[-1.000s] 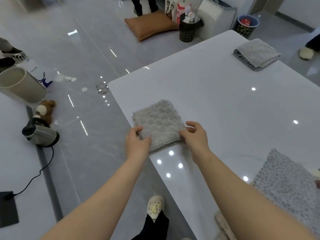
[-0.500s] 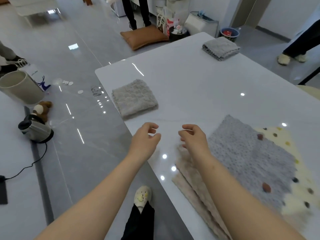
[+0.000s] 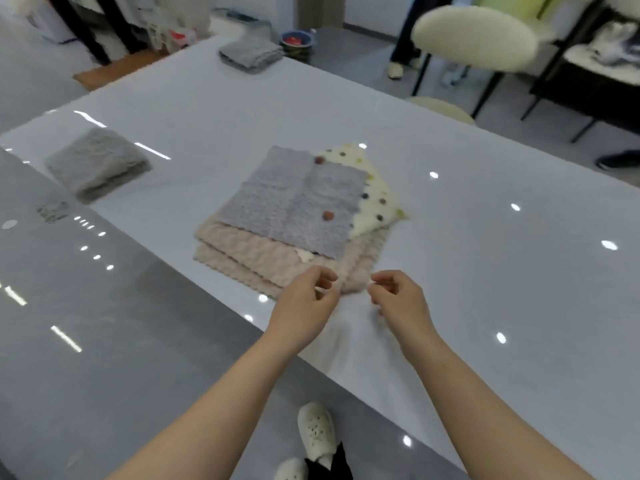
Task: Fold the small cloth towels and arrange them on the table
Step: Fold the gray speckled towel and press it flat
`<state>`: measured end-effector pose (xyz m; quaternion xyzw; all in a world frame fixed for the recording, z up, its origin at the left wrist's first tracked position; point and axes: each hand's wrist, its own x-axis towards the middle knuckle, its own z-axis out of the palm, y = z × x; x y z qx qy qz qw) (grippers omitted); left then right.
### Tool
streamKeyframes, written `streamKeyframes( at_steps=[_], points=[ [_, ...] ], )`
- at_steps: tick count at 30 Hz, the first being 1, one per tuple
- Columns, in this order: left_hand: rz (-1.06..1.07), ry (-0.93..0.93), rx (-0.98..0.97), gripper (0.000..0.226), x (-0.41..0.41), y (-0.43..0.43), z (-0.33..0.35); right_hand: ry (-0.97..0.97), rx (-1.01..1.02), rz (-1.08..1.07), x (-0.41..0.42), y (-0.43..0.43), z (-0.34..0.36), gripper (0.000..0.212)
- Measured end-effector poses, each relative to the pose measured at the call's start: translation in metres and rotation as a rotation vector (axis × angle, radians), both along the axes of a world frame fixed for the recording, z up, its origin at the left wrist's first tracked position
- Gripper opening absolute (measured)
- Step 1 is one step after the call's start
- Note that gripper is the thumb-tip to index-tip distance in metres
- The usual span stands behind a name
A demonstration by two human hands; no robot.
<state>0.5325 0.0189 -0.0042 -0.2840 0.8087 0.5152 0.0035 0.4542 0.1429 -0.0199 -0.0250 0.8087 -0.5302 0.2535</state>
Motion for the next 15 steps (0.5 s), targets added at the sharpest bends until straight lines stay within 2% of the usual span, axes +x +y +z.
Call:
streamKeyframes(
  at_steps=[9,15],
  points=[
    [-0.32,-0.023,-0.063,0.019,-0.001,0.156,0.005,-0.005,0.014,-0.296,0.035,0.181,0.002,0.014],
    [-0.397,-0.014,-0.069,0.02,-0.029,0.283,0.004,0.014,0.001,-0.379,0.022,0.307,0.001,0.014]
  ],
)
